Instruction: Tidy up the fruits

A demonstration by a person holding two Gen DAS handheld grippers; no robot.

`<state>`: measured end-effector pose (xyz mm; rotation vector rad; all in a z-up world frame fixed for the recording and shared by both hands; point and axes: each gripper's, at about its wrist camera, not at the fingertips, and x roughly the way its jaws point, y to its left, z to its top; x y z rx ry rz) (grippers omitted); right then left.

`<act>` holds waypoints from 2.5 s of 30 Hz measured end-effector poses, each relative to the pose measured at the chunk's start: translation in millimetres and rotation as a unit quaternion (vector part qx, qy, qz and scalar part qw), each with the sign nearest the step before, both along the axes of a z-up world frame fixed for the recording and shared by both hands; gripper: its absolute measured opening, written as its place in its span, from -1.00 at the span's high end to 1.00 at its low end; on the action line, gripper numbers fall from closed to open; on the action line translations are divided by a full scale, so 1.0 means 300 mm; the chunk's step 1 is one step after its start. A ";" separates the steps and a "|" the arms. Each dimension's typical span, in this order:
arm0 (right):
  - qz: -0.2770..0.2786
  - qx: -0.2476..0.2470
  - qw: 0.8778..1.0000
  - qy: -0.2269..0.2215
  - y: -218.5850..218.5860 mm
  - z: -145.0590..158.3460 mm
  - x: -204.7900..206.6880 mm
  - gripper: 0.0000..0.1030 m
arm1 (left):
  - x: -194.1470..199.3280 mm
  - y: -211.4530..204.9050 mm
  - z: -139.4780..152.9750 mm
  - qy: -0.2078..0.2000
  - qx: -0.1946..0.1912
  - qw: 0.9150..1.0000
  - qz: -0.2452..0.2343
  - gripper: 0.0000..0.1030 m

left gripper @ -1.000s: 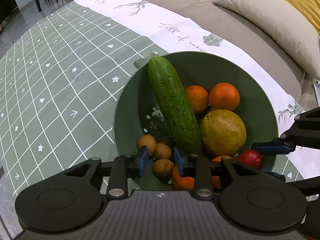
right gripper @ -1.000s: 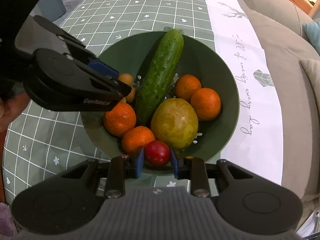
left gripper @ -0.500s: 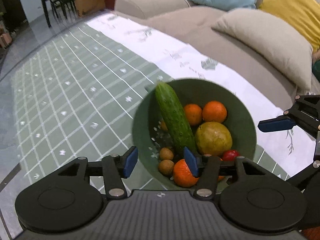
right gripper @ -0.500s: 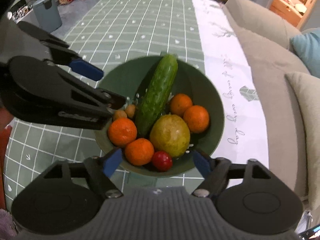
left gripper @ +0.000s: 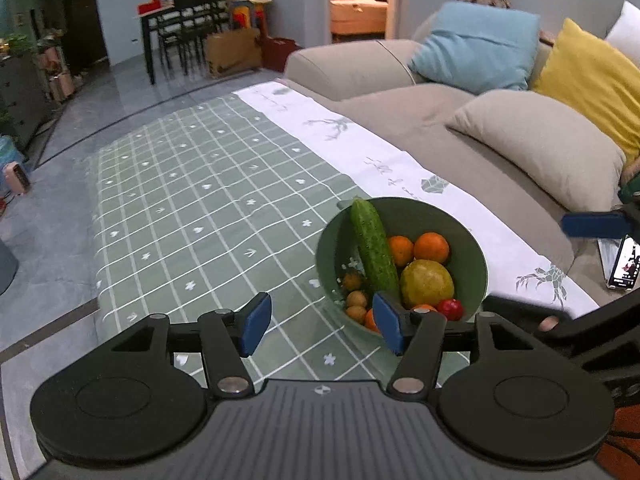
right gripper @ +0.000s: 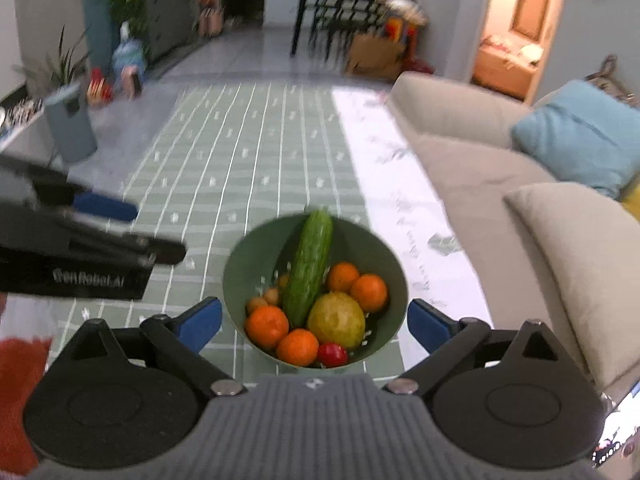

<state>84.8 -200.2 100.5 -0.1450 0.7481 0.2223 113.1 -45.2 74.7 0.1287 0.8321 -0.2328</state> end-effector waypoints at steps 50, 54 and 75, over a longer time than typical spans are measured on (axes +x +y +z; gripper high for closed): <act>-0.082 0.064 0.995 0.011 0.028 -0.340 -0.226 -0.91 | -0.195 0.041 -0.332 0.041 0.050 0.996 0.062 -0.42; -0.082 0.064 0.995 0.009 0.026 -0.340 -0.230 -0.91 | -0.199 0.040 -0.323 0.039 0.050 0.996 0.060 -0.42; -0.080 0.060 0.995 0.003 0.030 -0.334 -0.238 -0.91 | -0.201 0.048 -0.296 0.033 0.042 0.997 0.063 -0.43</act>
